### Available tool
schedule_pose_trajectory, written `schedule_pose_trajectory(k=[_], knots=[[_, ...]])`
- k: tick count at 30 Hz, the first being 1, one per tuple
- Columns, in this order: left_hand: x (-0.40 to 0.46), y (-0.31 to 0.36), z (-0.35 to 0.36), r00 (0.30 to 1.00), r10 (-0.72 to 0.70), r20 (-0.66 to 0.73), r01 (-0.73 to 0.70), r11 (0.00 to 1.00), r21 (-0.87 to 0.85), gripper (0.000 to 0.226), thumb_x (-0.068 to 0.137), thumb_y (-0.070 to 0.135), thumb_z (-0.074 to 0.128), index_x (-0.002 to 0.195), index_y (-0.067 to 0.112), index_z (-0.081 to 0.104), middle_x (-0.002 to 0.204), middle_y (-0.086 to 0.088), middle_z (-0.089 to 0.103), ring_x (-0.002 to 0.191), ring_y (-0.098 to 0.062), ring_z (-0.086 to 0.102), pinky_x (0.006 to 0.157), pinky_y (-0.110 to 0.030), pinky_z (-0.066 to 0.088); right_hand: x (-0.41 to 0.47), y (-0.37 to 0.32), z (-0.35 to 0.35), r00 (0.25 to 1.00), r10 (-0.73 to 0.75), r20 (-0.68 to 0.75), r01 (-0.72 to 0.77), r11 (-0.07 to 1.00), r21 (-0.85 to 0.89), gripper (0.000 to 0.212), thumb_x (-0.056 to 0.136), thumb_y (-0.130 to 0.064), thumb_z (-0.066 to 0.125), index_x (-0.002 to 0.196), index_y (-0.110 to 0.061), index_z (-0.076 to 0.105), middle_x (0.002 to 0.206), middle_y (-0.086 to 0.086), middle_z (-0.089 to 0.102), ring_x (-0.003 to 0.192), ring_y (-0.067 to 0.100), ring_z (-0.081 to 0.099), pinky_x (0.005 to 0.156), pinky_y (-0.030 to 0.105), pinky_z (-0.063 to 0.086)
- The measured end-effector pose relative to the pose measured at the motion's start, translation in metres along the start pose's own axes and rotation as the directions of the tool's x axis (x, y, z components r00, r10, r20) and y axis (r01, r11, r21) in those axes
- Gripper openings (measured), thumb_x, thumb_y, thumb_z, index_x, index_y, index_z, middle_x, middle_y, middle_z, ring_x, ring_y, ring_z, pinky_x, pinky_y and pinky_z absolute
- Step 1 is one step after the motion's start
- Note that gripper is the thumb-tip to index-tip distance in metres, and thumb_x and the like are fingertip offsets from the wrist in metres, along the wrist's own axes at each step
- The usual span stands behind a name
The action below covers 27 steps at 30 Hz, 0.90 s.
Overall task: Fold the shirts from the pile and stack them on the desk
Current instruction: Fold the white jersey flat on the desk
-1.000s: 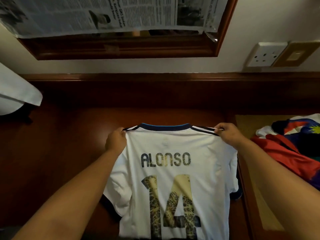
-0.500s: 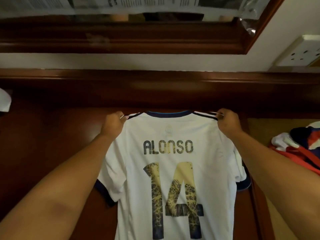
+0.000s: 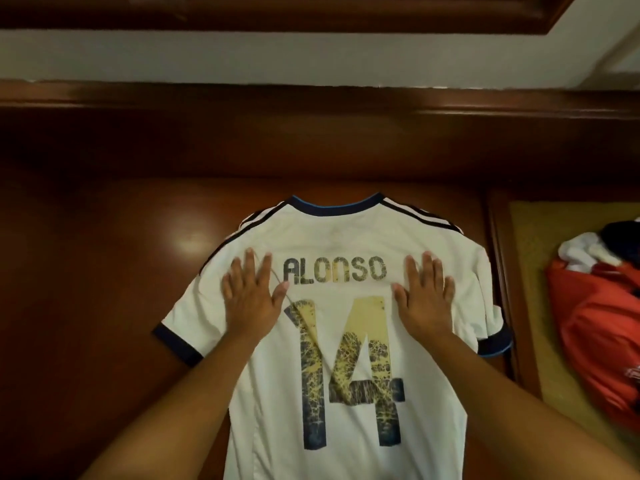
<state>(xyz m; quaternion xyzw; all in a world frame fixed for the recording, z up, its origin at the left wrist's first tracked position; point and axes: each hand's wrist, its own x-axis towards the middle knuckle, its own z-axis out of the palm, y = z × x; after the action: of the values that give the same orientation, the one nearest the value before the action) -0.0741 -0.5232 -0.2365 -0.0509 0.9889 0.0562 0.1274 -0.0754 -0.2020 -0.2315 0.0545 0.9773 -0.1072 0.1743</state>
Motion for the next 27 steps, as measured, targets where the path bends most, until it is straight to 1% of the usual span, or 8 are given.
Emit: schedule_pose_trajectory(k=[5, 7, 10, 14, 17, 21, 24, 27], knots=[[0.029, -0.014, -0.008, 0.996, 0.066, 0.059, -0.067, 0.998, 0.021, 0.075, 0.089, 0.071, 0.007, 0.153, 0.033, 0.004, 0.162, -0.007, 0.001, 0.147, -0.033, -0.001, 0.116, -0.053, 0.008, 0.021, 0.002, -0.010, 0.999, 0.001, 0.036, -0.001, 1.000, -0.003, 0.071, 0.091, -0.059, 0.007, 0.154, -0.026, 0.000, 0.161, 0.006, -0.012, 0.147, 0.024, -0.015, 0.116, 0.046, -0.007], [0.032, -0.012, -0.014, 0.996, 0.071, 0.062, -0.072, 0.997, 0.029, 0.075, 0.089, 0.069, 0.006, 0.153, 0.031, 0.006, 0.161, -0.008, 0.003, 0.147, -0.034, 0.001, 0.116, -0.053, 0.011, 0.024, 0.000, -0.019, 1.000, -0.007, 0.027, 0.006, 0.998, 0.065, 0.072, 0.091, -0.054, 0.011, 0.154, -0.019, 0.013, 0.162, 0.010, 0.002, 0.148, 0.027, -0.003, 0.118, 0.047, 0.000], [0.019, 0.003, -0.023, 0.997, 0.075, 0.036, -0.074, 0.997, -0.033, 0.067, 0.095, 0.061, 0.018, 0.153, 0.026, 0.015, 0.161, -0.010, 0.007, 0.147, -0.034, 0.002, 0.116, -0.052, 0.006, 0.012, 0.006, -0.034, 0.988, 0.002, -0.157, 0.037, 0.968, 0.246, 0.062, 0.095, -0.045, 0.026, 0.140, -0.005, 0.042, 0.150, 0.019, 0.034, 0.139, 0.036, 0.028, 0.114, 0.049, 0.023], [-0.012, 0.038, -0.026, 0.986, 0.164, 0.043, -0.160, 0.983, -0.088, 0.061, 0.099, 0.049, 0.024, 0.153, 0.022, 0.016, 0.161, -0.010, 0.004, 0.148, -0.029, -0.004, 0.118, -0.048, -0.002, -0.017, 0.038, -0.048, 0.915, 0.250, -0.317, -0.122, 0.919, 0.374, 0.041, 0.098, -0.016, 0.046, 0.137, -0.003, 0.045, 0.146, 0.019, 0.038, 0.135, 0.036, 0.035, 0.112, 0.050, 0.031], [-0.023, 0.072, -0.021, 0.965, 0.244, 0.096, -0.233, 0.966, -0.110, 0.062, 0.099, 0.047, 0.031, 0.153, 0.022, 0.014, 0.162, -0.008, -0.002, 0.148, -0.027, -0.007, 0.120, -0.046, 0.001, -0.036, 0.060, -0.052, 0.867, 0.441, -0.230, -0.347, 0.868, 0.355, 0.051, 0.092, -0.006, 0.047, 0.142, -0.006, 0.038, 0.147, 0.021, 0.034, 0.134, 0.040, 0.033, 0.111, 0.052, 0.031], [-0.023, 0.128, -0.020, 0.921, 0.367, 0.132, -0.354, 0.929, -0.108, 0.063, 0.100, 0.045, 0.034, 0.153, 0.022, 0.012, 0.162, -0.006, -0.002, 0.148, -0.026, -0.006, 0.119, -0.047, 0.002, -0.045, 0.073, -0.058, 0.887, 0.459, -0.043, -0.434, 0.863, 0.257, 0.061, 0.089, -0.012, 0.054, 0.144, -0.005, 0.030, 0.146, 0.024, 0.031, 0.132, 0.042, 0.033, 0.108, 0.048, 0.033], [-0.017, 0.168, -0.019, 0.884, 0.436, 0.170, -0.422, 0.899, -0.114, 0.063, 0.100, 0.044, 0.035, 0.154, 0.023, 0.008, 0.162, -0.005, -0.004, 0.148, -0.027, -0.006, 0.118, -0.049, 0.001, -0.044, 0.078, -0.068, 0.886, 0.464, -0.007, -0.436, 0.839, 0.326, 0.056, 0.085, -0.008, 0.057, 0.138, 0.000, 0.039, 0.135, 0.027, 0.043, 0.121, 0.042, 0.044, 0.094, 0.039, 0.041], [-0.007, 0.194, -0.014, 0.872, 0.424, 0.244, -0.419, 0.905, -0.075, 0.065, 0.100, 0.048, 0.032, 0.153, 0.030, -0.002, 0.161, -0.003, -0.011, 0.147, -0.029, -0.010, 0.116, -0.054, 0.003, -0.040, 0.087, -0.079, 0.872, 0.478, 0.108, -0.481, 0.793, 0.374, 0.034, 0.086, -0.002, 0.053, 0.119, 0.002, 0.057, 0.120, 0.023, 0.059, 0.106, 0.038, 0.057, 0.076, 0.029, 0.043]])
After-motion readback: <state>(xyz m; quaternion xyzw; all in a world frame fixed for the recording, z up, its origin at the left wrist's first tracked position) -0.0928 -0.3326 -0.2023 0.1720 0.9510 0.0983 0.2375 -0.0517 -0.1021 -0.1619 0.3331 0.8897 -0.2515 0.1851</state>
